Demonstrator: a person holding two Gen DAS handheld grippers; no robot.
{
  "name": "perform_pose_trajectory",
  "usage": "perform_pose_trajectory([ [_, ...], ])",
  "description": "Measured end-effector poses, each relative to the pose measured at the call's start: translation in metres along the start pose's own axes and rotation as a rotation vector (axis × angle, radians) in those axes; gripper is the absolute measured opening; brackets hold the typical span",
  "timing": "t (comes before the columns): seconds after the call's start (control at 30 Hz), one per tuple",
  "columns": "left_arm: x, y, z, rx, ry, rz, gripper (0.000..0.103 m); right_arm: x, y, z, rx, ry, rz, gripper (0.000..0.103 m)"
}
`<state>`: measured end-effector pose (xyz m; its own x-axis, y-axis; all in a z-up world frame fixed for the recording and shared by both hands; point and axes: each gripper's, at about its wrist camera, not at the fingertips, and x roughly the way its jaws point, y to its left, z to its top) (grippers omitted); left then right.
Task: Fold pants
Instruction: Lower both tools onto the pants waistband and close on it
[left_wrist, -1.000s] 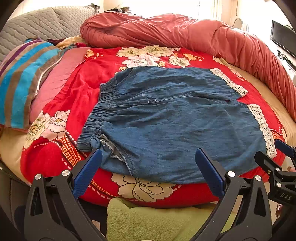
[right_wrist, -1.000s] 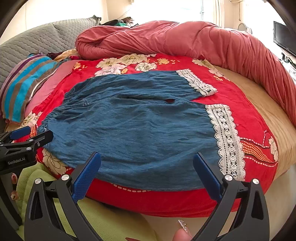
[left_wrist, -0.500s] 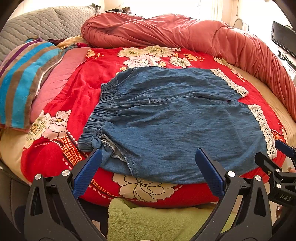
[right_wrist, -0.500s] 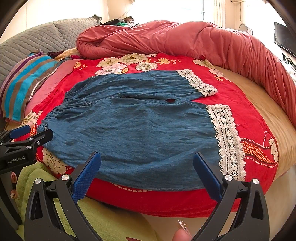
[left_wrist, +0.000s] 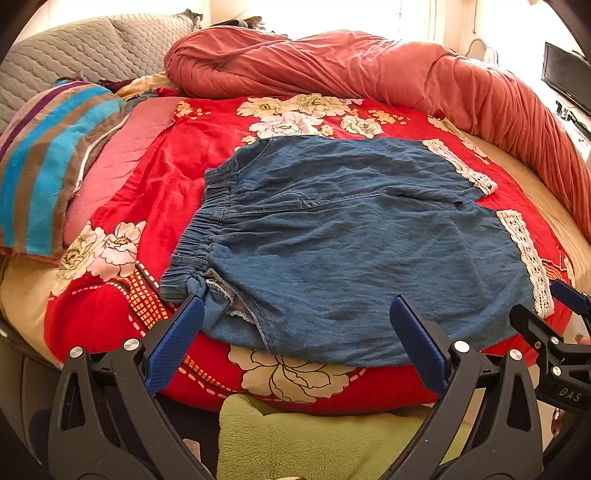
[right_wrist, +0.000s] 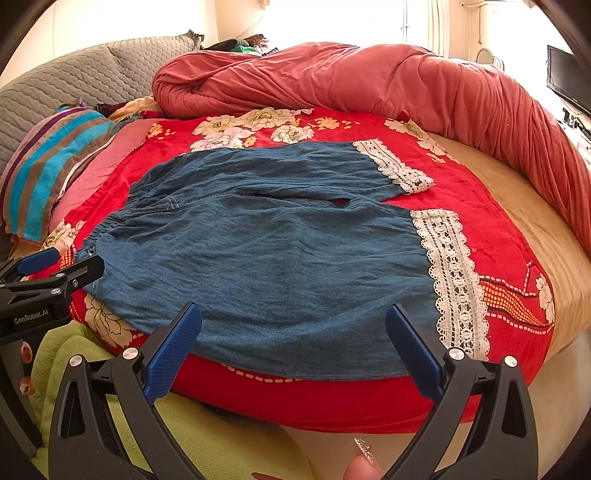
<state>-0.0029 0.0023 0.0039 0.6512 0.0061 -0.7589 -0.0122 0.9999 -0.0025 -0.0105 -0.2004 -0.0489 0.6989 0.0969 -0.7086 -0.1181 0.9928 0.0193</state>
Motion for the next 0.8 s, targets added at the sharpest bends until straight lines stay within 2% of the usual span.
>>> perform_pose_trajectory([
  [0.5, 0.005, -0.001, 0.001, 0.006, 0.01, -0.016, 0.095, -0.001, -0.004, 0.008, -0.012, -0.021, 0.02, 0.099],
  [0.67, 0.02, 0.005, 0.013, -0.002, 0.017, -0.037, 0.095, 0.007, -0.01, 0.031, -0.018, -0.045, 0.051, 0.099],
  [0.8, 0.034, 0.016, 0.031, -0.003, 0.033, -0.013, 0.095, 0.025, -0.01, 0.053, -0.043, -0.025, 0.085, 0.099],
])
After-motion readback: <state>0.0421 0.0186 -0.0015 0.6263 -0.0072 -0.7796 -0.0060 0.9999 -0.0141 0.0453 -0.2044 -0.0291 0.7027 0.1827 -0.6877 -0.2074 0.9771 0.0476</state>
